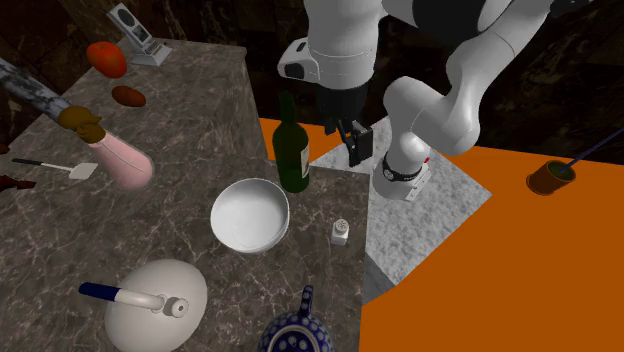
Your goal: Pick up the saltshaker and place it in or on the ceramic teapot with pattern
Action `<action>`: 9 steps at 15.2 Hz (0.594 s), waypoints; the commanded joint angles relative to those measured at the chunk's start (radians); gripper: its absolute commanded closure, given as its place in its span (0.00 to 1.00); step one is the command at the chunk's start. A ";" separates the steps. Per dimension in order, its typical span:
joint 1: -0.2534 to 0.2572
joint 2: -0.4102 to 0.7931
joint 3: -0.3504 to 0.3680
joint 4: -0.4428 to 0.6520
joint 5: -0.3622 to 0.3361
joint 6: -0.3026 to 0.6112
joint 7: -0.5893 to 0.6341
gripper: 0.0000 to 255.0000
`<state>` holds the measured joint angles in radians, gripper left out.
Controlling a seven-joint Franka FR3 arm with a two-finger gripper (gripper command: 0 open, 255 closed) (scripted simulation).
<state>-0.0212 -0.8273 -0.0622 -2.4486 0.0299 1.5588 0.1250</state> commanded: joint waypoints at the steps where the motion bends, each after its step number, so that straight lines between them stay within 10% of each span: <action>1: 0.000 0.000 0.000 0.000 0.000 0.000 0.000 0.00; 9: 0.067 0.027 0.089 -0.228 0.037 0.299 0.012 0.00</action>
<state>0.0389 -0.8040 0.0192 -2.6485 0.0648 1.8181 0.1390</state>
